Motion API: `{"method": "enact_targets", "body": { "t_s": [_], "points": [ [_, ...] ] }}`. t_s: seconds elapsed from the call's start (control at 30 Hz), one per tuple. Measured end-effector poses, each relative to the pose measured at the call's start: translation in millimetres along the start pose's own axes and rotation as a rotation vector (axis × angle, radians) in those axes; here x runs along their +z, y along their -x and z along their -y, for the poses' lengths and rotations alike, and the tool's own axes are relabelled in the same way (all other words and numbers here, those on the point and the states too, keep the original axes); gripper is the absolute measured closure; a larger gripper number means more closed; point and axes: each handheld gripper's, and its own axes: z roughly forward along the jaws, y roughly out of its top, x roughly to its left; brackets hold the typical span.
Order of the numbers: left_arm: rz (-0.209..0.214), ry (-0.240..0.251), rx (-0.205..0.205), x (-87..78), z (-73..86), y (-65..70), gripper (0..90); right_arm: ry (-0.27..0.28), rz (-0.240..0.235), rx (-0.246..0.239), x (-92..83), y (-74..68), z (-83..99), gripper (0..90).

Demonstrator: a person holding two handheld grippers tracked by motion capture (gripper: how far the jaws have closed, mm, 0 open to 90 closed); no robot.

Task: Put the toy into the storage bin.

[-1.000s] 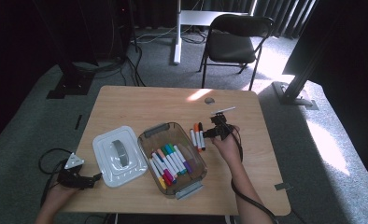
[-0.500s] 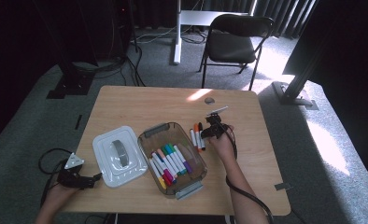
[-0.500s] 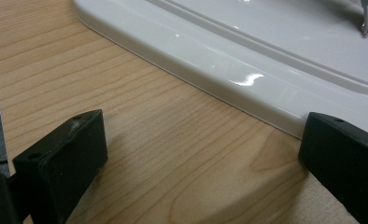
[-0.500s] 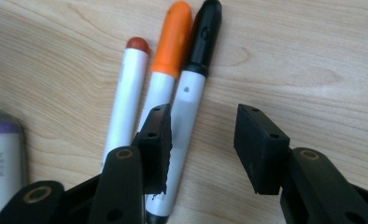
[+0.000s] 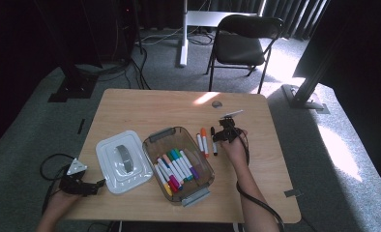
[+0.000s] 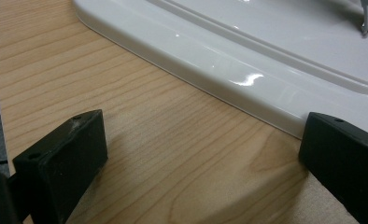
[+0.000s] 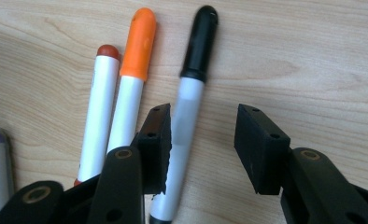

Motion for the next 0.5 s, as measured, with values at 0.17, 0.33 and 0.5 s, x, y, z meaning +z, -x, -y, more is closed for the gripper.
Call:
{"method": "enact_targets", "body": {
  "t_s": [0.17,0.33,0.5],
  "points": [
    [0.000,0.000,0.000,0.0,0.0,0.0,1.7,-0.014,0.020,-0.013,3.4,-1.4,-0.4,57.3],
    [0.000,0.000,0.000,0.0,0.0,0.0,1.7,-0.028,0.033,-0.020,6.2,-1.2,-1.1,59.3],
    [0.000,0.000,0.000,0.0,0.0,0.0,1.7,-0.040,0.058,-0.022,7.8,-0.3,-1.0,62.2]
  ]
}}
